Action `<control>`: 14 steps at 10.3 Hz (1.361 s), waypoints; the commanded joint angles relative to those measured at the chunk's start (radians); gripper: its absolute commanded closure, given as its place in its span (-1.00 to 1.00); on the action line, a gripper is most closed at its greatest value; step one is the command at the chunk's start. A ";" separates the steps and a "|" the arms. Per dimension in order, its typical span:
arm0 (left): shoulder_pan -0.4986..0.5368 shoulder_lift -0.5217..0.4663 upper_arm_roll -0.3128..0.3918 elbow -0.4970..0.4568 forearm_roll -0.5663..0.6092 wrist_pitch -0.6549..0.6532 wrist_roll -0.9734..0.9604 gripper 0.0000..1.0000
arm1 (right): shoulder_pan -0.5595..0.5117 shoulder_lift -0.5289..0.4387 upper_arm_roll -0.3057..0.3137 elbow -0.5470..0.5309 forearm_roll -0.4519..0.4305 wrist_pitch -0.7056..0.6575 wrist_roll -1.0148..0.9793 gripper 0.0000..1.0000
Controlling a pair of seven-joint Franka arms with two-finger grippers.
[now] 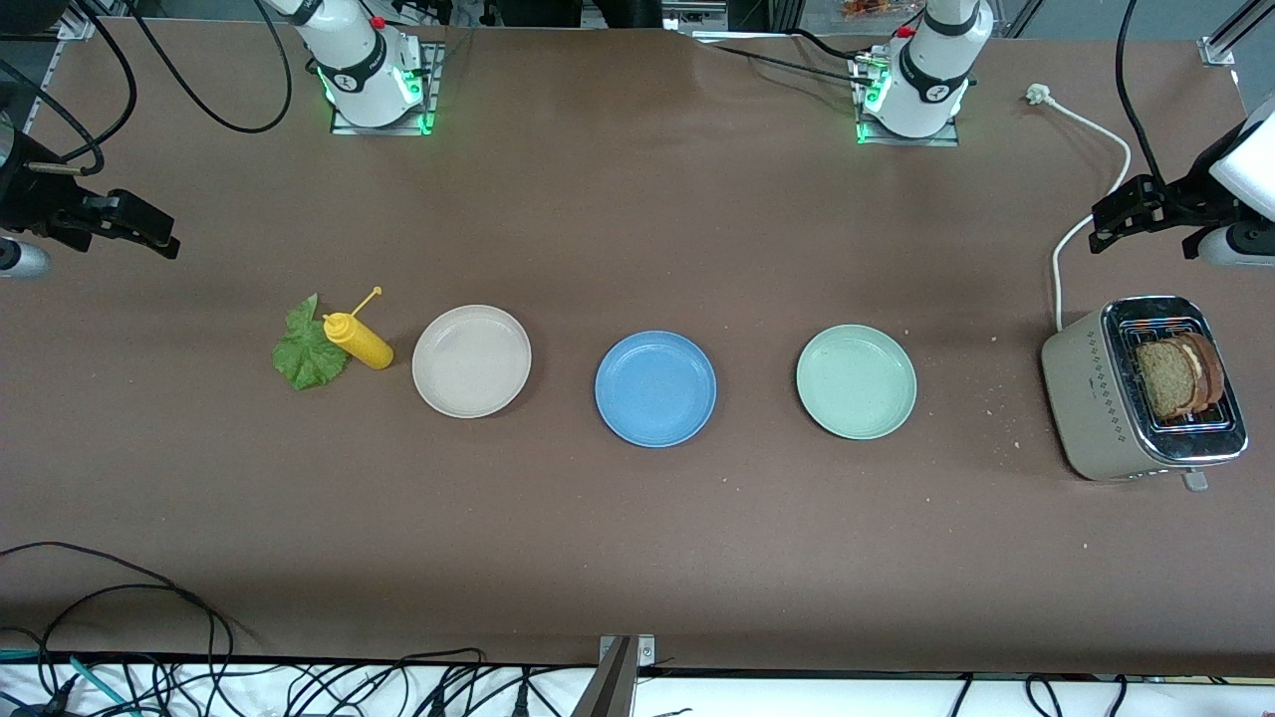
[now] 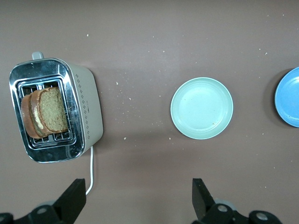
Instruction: Make sandwich in blue plate with both arms
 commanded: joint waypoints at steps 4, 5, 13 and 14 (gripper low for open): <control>0.010 -0.010 -0.010 -0.005 0.030 0.010 0.009 -1.00 | 0.000 0.000 0.003 0.023 0.004 -0.032 -0.005 -1.00; 0.010 -0.010 -0.010 -0.005 0.030 0.010 0.009 -1.00 | 0.000 0.000 0.003 0.021 0.004 -0.034 -0.005 -1.00; 0.001 -0.012 -0.015 -0.001 0.028 0.004 0.006 -1.00 | 0.000 -0.003 0.005 0.023 0.004 -0.055 -0.001 -1.00; -0.001 -0.012 -0.016 -0.001 0.030 0.004 0.008 -1.00 | 0.000 -0.003 0.005 0.023 0.004 -0.055 -0.001 -1.00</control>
